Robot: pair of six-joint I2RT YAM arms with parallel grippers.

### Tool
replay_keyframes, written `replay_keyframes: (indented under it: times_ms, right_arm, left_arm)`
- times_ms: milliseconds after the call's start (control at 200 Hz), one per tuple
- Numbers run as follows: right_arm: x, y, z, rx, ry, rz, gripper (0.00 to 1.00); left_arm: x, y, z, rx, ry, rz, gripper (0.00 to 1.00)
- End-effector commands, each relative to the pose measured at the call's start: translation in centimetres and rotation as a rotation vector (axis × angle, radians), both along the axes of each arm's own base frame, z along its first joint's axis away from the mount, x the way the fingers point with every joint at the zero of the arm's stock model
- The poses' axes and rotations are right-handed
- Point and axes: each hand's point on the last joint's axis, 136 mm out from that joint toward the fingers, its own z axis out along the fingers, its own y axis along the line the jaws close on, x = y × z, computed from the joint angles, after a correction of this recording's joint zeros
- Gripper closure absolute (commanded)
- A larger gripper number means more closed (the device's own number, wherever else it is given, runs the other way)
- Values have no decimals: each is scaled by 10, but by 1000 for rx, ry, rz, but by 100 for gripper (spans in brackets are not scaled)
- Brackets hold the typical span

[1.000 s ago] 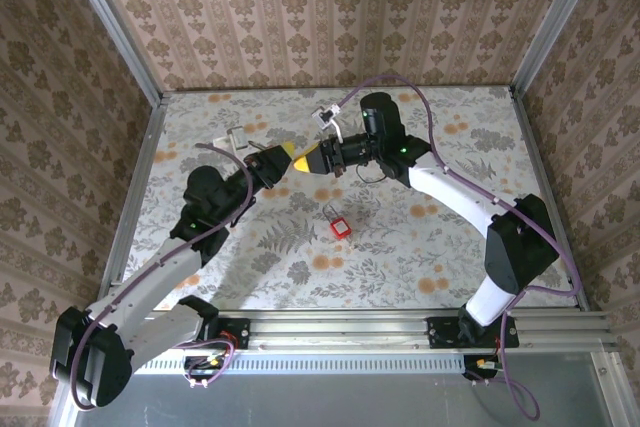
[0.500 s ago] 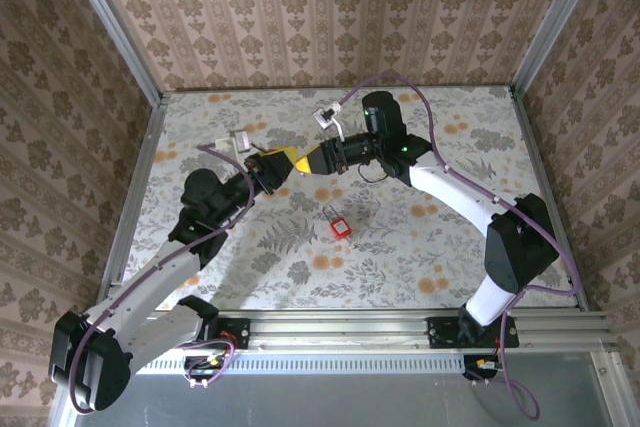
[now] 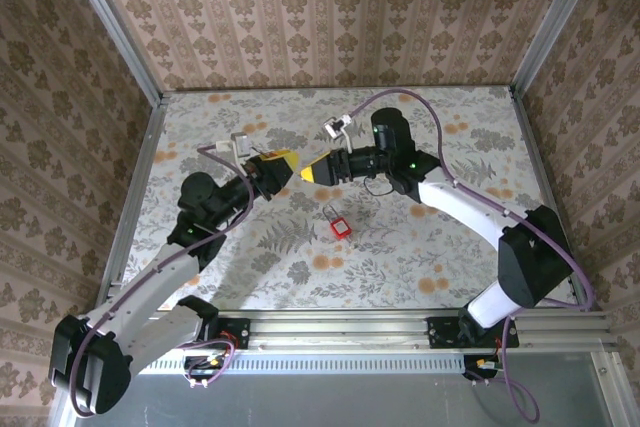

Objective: Unlock with the key

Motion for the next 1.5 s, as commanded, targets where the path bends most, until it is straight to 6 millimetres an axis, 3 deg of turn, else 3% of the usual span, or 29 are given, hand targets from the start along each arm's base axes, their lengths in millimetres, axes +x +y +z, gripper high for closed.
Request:
replay_keyframes:
  times_ms: [0,120,235,335,380,400,570,710,800,935,1300,1495]
  right_arm:
    - [-2,-5,33,82,-106,-73,31]
    - [-12,-2,20,43,-136,-61,30]
    - [-1,-8,13,64,-73,-121,29]
    - [3,-18,19,84,-90,-176,28]
    - [7,-22,11,17,-109,-212,28]
    - [4,-28,21,4,-144,-231,28]
    - [-1,-48,38,-136,-284,-276,28]
    - [-5,-55,57,-190,-328,-279,28]
    - [-9,-51,63,-183,-322,-251,28]
    - [-19,-36,57,-172,-297,-182,31]
    - [-27,-19,36,-193,-268,-130,46]
    - [-36,-8,32,-178,-265,-81,47]
  left_arm:
    - [-14,5,30,-24,-154,-23,100]
    - [-18,-2,39,-25,-182,-89,100]
    - [-19,-9,37,-1,-202,-121,100]
    - [-26,-16,26,107,-220,-152,100]
    - [-27,-20,17,188,-222,-136,100]
    - [-28,-21,13,222,-221,-130,100]
    - [-39,-32,-8,468,-241,-185,100]
    - [-33,-32,-35,669,-190,-199,100]
    - [-32,-35,-47,762,-180,-213,100]
    - [-29,-41,-54,798,-167,-225,100]
    - [-32,-52,-50,781,-180,-248,100]
    - [-34,-57,-52,770,-175,-271,100]
